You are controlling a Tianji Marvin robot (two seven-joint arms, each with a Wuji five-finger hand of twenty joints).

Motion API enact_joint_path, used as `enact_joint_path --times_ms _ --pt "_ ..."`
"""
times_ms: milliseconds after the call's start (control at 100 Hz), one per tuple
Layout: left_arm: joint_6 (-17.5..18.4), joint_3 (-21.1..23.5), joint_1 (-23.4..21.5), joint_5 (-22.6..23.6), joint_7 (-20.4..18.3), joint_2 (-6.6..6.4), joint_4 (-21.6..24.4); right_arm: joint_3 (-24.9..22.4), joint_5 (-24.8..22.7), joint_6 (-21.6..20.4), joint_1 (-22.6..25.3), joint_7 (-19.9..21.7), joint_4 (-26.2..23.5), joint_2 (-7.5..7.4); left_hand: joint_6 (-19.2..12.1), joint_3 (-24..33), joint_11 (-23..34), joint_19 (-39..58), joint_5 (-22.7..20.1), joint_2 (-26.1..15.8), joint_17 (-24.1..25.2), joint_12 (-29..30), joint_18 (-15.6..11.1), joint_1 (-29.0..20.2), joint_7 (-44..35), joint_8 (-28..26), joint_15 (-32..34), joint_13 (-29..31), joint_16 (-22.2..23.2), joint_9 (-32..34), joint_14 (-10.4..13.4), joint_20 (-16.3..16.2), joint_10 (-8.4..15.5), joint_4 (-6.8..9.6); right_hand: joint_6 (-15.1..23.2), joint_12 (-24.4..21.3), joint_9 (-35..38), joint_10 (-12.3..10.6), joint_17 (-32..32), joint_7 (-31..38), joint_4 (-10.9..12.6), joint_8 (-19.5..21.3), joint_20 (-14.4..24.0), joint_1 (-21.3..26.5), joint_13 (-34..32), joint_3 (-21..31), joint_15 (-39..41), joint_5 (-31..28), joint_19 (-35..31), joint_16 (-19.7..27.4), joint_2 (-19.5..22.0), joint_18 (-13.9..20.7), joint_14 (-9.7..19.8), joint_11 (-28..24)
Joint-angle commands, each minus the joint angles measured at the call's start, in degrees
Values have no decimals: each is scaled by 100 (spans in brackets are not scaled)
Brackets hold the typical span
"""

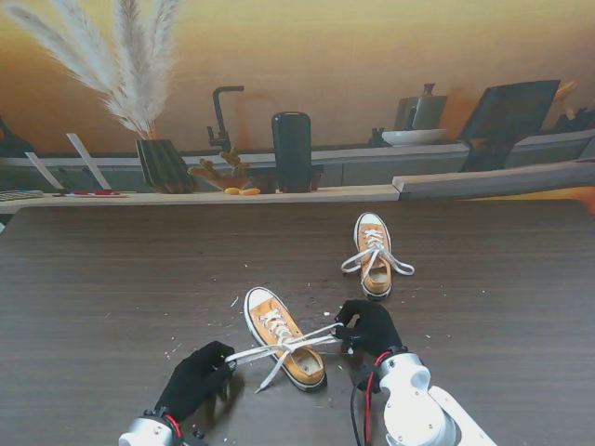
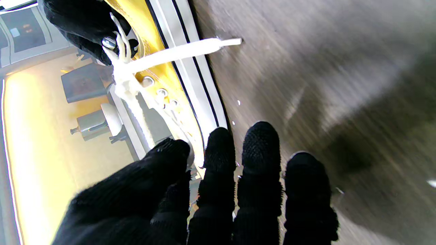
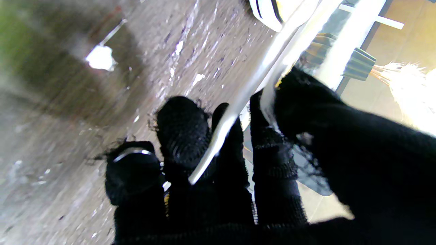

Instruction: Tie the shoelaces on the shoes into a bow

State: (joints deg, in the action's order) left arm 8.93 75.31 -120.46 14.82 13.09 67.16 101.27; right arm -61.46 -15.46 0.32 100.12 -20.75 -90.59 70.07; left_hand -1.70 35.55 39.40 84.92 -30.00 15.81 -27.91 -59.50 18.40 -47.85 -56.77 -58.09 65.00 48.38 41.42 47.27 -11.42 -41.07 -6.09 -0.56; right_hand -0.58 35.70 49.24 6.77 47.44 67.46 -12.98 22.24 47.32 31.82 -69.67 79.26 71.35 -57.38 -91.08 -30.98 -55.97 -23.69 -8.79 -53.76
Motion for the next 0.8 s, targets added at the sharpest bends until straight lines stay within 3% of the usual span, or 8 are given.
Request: enact_joint_path --times_ms 0,290,790 --pt "-42 32 -12 0 -110 -15 15 -32 52 57 28 58 0 7 -74 -101 -23 24 0 -162 25 43 162 -108 -648 -367 -39 -130 190 -134 41 -94 -20 9 127 -47 173 83 56 290 161 -95 -29 359 -62 651 12 -35 -84 28 -120 -150 -98 28" --pt "-94 82 -32 -26 -142 -17 20 -130 0 208 108 64 -50 -5 -86 -118 -28 25 -6 -165 23 53 158 -116 -633 -373 -40 -131 192 -131 41 -95 -24 17 -528 -212 199 217 158 389 108 -100 -57 416 -149 811 -22 -178 -70 52 -295 -148 -44 177" --pt "-219 174 -137 -16 -15 17 100 -259 -83 384 201 -11 -83 1 -19 -101 -38 46 -15 -156 -2 73 154 -154 -703 -412 -30 -108 192 -110 16 -98 -56 -9 -535 -245 294 241 168 277 68 -114 -87 510 -173 848 -28 -299 -64 55 -465 -188 -85 197"
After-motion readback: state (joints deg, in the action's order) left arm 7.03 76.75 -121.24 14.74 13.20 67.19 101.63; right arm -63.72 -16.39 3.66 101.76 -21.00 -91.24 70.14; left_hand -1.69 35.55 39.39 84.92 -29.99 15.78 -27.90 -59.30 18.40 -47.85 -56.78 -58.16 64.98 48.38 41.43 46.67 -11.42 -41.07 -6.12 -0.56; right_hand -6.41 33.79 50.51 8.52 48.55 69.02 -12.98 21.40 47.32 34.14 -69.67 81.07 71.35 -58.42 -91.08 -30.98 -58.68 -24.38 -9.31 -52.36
